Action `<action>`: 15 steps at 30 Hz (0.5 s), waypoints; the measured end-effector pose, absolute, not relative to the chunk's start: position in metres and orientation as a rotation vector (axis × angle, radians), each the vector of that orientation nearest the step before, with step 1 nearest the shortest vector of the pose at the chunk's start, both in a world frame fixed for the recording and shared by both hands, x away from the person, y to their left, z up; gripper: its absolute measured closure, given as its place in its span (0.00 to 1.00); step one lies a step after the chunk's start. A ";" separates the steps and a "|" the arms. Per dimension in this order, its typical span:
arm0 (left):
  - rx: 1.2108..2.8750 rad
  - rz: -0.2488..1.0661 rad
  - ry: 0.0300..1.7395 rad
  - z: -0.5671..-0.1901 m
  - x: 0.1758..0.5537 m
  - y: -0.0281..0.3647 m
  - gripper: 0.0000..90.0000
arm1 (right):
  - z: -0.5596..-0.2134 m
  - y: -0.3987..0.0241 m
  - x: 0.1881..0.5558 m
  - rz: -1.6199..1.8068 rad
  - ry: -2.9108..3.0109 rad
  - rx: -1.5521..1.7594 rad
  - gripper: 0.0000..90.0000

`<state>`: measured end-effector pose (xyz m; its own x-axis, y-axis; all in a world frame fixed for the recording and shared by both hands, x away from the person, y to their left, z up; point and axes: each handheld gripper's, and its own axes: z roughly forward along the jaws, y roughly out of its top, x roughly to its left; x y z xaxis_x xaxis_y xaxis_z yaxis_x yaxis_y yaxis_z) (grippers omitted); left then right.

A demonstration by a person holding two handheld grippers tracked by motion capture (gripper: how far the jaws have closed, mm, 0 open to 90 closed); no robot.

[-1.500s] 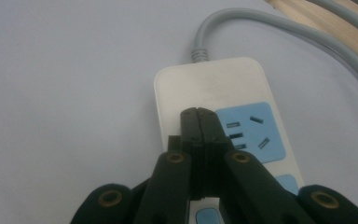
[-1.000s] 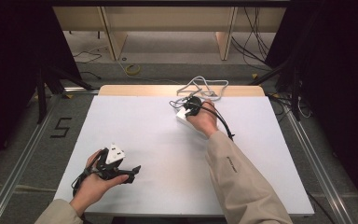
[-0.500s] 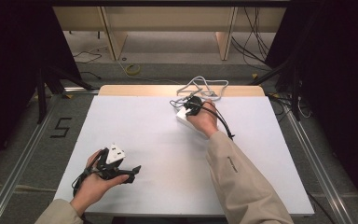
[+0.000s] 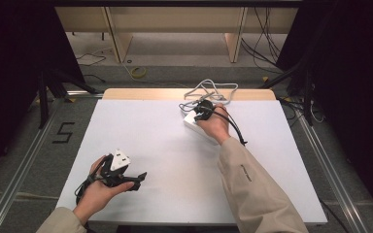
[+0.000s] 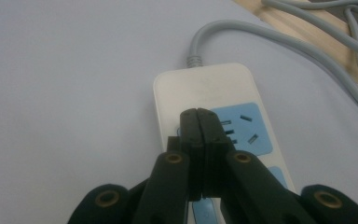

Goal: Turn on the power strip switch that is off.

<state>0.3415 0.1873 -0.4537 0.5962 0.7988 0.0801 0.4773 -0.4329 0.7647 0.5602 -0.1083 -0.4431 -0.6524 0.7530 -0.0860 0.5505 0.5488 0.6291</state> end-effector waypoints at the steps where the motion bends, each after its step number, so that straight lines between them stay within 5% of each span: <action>1: 2.104 0.572 1.006 -0.454 0.342 0.187 0.17 | -0.442 -0.109 0.559 0.823 2.441 1.074 1.00; 15: 2.106 0.568 1.005 -0.454 0.342 0.187 0.17 | -0.437 -0.126 0.550 0.864 2.430 1.068 0.95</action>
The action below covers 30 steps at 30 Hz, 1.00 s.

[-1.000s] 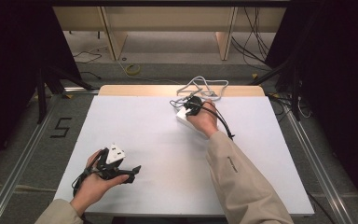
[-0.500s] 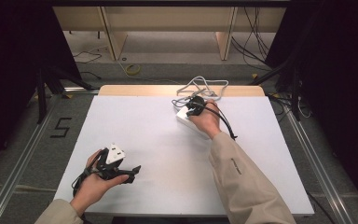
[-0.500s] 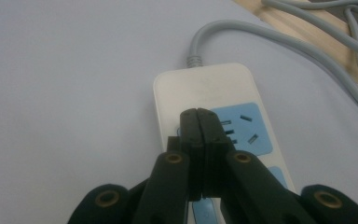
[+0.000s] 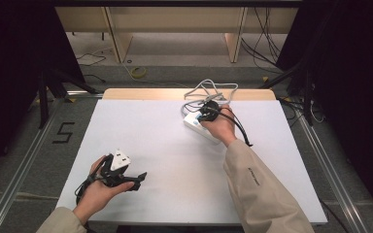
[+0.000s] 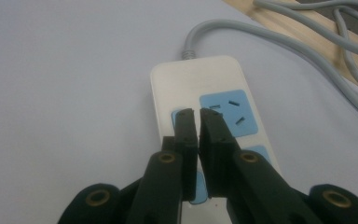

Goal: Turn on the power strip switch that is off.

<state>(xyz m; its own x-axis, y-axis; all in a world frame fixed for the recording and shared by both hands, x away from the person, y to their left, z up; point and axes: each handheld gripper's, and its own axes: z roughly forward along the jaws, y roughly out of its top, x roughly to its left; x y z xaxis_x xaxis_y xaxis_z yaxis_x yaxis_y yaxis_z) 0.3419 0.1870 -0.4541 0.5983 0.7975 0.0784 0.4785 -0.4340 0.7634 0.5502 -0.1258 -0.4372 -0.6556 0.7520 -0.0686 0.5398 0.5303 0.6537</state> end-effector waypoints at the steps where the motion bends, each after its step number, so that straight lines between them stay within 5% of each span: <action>1: 2.106 0.568 1.005 -0.454 0.342 0.187 0.17 | -0.437 -0.126 0.549 0.868 2.430 1.074 0.95; 30: 2.105 0.572 1.010 -0.454 0.341 0.187 0.17 | -0.436 -0.161 0.519 0.892 2.435 1.094 0.76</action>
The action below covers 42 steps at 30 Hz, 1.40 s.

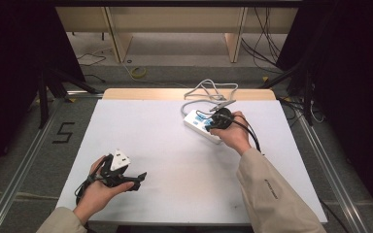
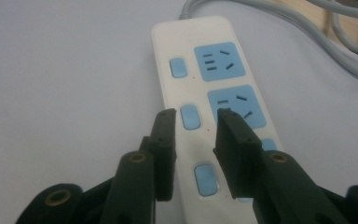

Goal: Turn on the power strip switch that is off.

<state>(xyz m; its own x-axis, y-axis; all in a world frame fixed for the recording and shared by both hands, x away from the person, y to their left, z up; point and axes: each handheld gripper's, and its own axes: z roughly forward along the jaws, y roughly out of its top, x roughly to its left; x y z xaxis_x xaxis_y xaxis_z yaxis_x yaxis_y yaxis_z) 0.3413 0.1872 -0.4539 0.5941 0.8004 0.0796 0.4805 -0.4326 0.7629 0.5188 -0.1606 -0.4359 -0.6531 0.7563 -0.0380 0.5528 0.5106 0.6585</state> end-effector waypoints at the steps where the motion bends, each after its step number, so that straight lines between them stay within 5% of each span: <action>1: 2.105 0.571 1.011 -0.454 0.341 0.187 0.17 | -0.436 -0.162 0.518 0.897 2.433 1.097 0.75; 21: 2.105 0.568 1.013 -0.454 0.341 0.187 0.17 | -0.429 -0.192 0.485 0.996 2.410 1.164 0.67; 42: 2.104 0.571 1.015 -0.454 0.341 0.187 0.17 | -0.431 -0.234 0.421 1.135 2.380 1.139 0.45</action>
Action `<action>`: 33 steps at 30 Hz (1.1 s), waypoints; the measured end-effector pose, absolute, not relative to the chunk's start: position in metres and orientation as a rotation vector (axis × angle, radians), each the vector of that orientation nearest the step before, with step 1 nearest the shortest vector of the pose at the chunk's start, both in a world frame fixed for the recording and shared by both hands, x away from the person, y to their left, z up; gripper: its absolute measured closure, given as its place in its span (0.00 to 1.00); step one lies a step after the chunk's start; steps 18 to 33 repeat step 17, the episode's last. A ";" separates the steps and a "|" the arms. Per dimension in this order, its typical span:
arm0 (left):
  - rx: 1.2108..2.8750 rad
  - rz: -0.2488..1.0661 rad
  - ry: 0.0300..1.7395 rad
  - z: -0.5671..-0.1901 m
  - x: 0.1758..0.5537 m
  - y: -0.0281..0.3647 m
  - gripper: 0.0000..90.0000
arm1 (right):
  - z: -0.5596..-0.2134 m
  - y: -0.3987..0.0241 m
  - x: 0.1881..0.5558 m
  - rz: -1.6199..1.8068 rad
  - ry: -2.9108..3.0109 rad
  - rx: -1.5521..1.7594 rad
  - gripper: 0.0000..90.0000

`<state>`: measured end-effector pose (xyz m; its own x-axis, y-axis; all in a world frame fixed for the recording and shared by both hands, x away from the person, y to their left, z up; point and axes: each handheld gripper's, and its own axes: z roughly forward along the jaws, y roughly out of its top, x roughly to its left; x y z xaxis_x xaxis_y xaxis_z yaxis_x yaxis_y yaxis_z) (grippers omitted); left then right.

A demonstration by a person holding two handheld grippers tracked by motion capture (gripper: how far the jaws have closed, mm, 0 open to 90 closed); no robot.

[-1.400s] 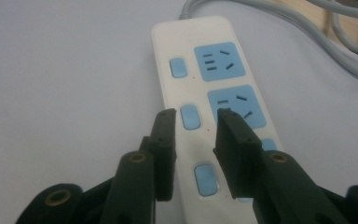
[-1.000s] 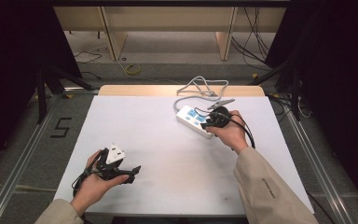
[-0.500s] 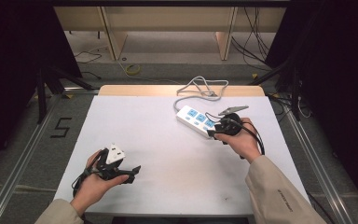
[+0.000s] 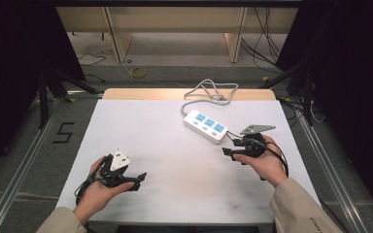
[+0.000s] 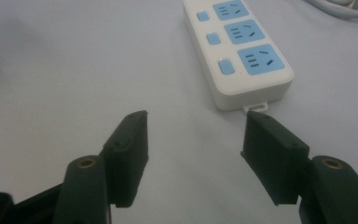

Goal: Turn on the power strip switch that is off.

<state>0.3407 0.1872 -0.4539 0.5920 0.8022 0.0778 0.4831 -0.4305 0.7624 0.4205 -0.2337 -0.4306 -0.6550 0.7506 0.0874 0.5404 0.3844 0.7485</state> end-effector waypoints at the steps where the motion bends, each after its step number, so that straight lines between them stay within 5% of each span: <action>1: 2.104 0.570 1.011 -0.454 0.341 0.187 0.17 | -0.431 -0.236 0.417 1.133 2.376 1.141 0.44; 11: 2.097 0.565 1.014 -0.453 0.339 0.186 0.17 | -0.436 -0.251 0.388 1.176 2.329 1.107 0.40; 33: 2.090 0.563 1.017 -0.453 0.338 0.186 0.17 | -0.437 -0.254 0.382 1.222 2.298 1.111 0.36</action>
